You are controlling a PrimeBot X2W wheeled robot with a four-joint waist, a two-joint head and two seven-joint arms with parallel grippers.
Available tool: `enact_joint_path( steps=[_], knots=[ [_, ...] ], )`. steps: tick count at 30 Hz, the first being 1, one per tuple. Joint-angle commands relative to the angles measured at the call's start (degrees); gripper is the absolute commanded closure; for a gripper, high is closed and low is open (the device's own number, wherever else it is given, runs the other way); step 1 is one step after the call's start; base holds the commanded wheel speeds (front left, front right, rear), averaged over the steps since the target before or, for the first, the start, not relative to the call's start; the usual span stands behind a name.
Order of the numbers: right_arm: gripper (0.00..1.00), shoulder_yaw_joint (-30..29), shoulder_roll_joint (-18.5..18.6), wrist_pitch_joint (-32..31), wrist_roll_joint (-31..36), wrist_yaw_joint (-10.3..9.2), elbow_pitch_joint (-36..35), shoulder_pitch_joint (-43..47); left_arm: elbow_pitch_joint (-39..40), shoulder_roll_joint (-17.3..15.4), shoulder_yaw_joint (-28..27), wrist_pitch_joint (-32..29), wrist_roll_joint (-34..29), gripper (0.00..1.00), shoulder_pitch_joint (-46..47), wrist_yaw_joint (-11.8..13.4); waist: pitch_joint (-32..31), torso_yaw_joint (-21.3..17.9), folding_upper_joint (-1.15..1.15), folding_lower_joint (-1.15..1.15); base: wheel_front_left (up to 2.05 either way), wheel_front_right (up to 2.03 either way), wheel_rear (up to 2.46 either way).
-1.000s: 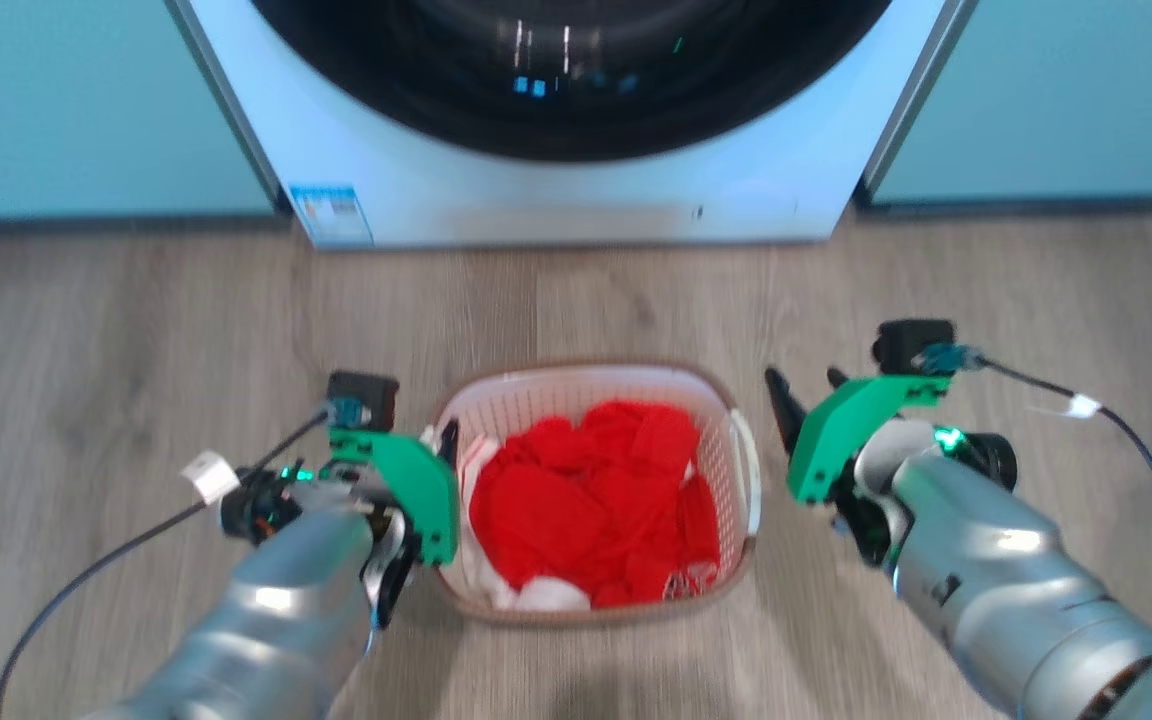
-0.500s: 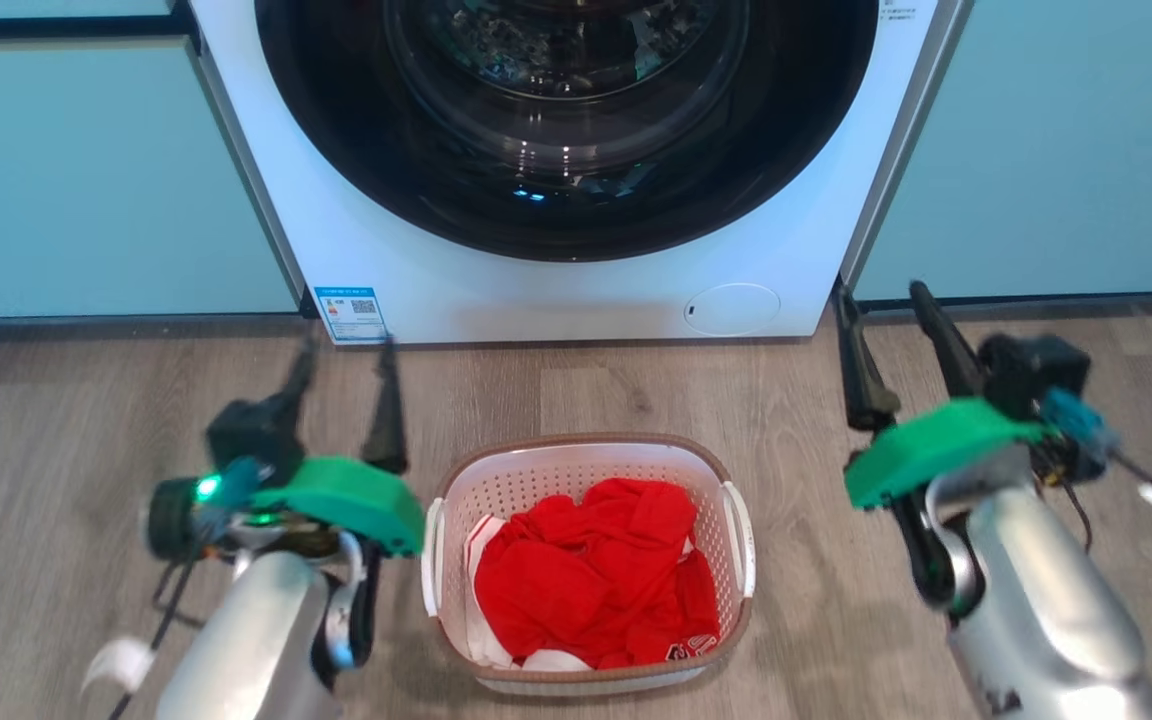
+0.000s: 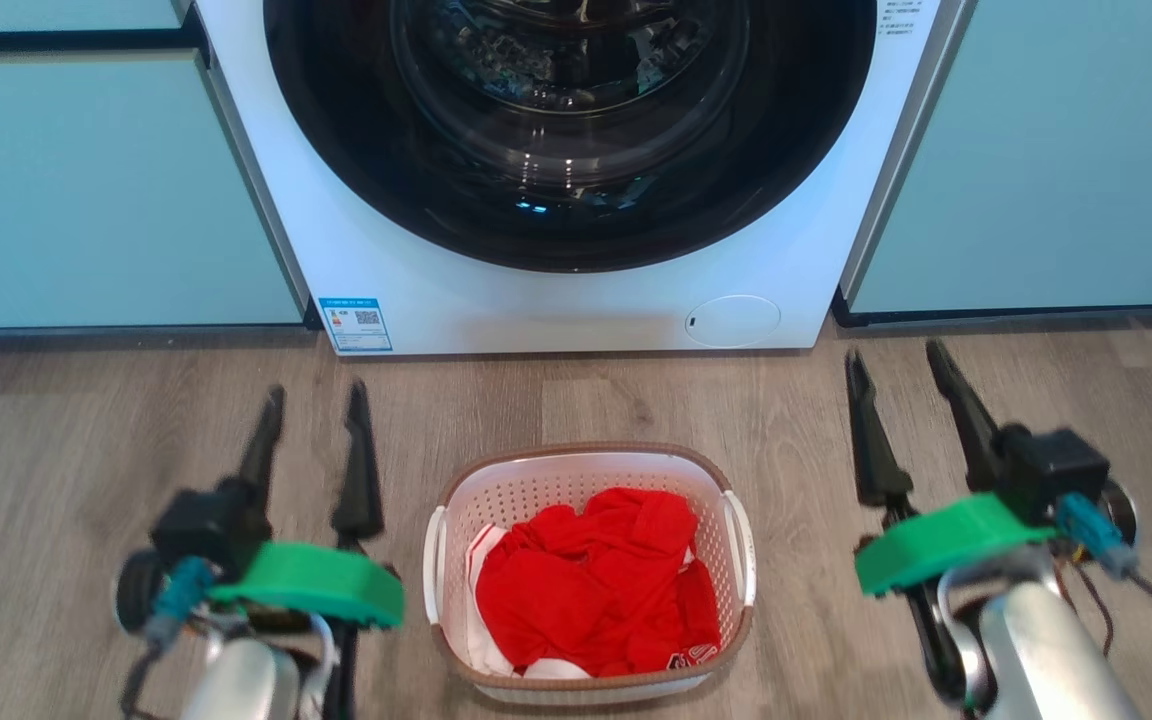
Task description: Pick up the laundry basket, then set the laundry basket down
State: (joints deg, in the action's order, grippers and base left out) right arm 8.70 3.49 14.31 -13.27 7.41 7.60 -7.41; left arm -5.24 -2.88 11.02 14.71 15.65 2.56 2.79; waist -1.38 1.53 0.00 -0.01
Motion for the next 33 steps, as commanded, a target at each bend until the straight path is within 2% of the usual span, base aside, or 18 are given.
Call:
enact_joint_path(
  steps=[1, 9, 18, 26, 33],
  knots=[
    [0.00, 0.55, -0.58, 0.68, 0.10, 0.08, -2.01, -0.89, 1.11, -0.02, -1.04, 0.29, 0.19, 0.00, 1.73, 0.39, 0.01, 0.01, 0.00, 0.01, 0.00, 0.00, 0.00],
    [0.00, -0.84, -0.60, 0.69, -0.90, 0.08, -1.37, 2.33, 1.40, 0.00, -0.42, 0.29, -1.51, 0.00, -0.29, 0.84, 0.19, -0.41, 0.00, 0.01, 0.00, 0.00, 0.00],
    [0.00, -0.97, -0.60, 0.69, -1.21, 0.08, -1.26, 2.12, 1.57, 0.00, -0.83, 0.29, -1.69, 0.00, -1.18, -0.53, 0.03, -0.79, 0.00, 0.01, 0.00, 0.00, 0.00],
    [0.00, -0.55, -0.61, 0.69, -1.11, 0.08, -0.66, 2.33, 1.47, 0.00, -0.58, 0.29, -1.26, 0.00, -1.15, -0.74, 0.00, -0.46, 0.00, 0.01, 0.00, 0.00, 0.00],
    [0.00, -0.04, -0.61, 0.69, -1.13, 0.08, -0.25, 2.15, 0.88, 0.00, -1.22, 0.29, -0.97, 0.00, -1.10, -0.15, 0.07, -0.47, 0.00, 0.01, 0.00, 0.00, 0.00]
  ],
)
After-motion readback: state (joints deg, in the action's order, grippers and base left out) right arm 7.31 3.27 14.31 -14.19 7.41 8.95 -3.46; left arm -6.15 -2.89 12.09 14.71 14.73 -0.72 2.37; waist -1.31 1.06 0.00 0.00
